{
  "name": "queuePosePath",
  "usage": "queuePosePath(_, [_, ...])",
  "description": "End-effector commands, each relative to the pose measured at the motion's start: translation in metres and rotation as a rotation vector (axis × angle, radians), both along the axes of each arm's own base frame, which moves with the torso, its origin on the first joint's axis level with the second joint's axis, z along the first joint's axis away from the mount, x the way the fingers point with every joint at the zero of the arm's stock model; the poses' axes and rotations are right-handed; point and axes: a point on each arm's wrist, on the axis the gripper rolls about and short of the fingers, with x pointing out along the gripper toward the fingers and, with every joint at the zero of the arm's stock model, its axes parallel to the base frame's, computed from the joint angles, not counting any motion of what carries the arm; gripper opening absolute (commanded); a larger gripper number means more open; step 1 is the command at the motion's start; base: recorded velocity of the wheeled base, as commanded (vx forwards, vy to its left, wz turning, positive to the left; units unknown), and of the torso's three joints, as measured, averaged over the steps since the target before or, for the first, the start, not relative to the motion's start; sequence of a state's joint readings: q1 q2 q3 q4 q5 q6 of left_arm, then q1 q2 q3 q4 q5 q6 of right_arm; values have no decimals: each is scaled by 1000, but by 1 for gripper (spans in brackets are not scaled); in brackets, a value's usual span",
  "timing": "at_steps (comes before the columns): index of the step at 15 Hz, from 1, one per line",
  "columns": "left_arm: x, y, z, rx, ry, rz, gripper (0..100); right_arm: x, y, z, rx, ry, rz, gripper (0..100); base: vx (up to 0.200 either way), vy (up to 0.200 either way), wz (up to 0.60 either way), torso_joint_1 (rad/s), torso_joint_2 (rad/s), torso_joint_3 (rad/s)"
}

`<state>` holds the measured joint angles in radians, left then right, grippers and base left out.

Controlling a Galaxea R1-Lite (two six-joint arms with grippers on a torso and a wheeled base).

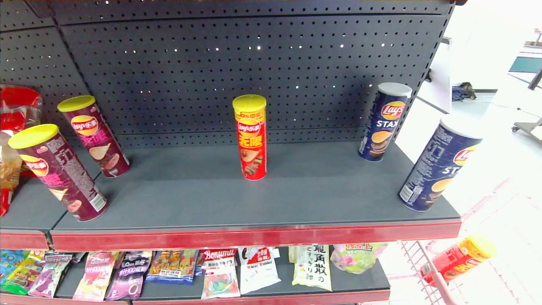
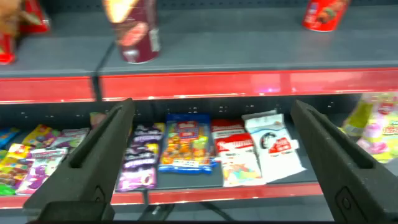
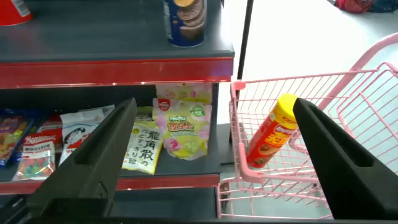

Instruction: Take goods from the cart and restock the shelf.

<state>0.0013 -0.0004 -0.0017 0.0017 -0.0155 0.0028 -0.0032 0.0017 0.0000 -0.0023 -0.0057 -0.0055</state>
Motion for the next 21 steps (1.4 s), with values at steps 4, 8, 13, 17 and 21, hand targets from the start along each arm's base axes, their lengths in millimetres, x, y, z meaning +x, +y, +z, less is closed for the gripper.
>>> queuePosePath(4, [0, 0, 0, 0, 0, 0, 100, 0, 0, 0, -1, -1, 0, 100, 0, -200, 0, 0, 0, 1])
queuePosePath(8, [0, 0, 0, -1, 0, 0, 100, 0, 0, 0, -1, -1, 0, 100, 0, -200, 0, 4, 5, 1])
queuePosePath(13, [0, 0, 0, -3, 0, 2, 100, 0, 0, 0, -1, -1, 0, 100, 0, 0, 0, 0, 0, 0])
queuePosePath(17, [0, 0, 0, -4, 0, 0, 100, 0, 0, 0, 1, -1, 0, 100, 0, 0, -450, -2, 2, 4])
queuePosePath(21, [0, 0, 0, -4, 0, 0, 100, 0, 0, 0, -1, -1, 0, 100, 0, 0, -600, 4, 4, 0])
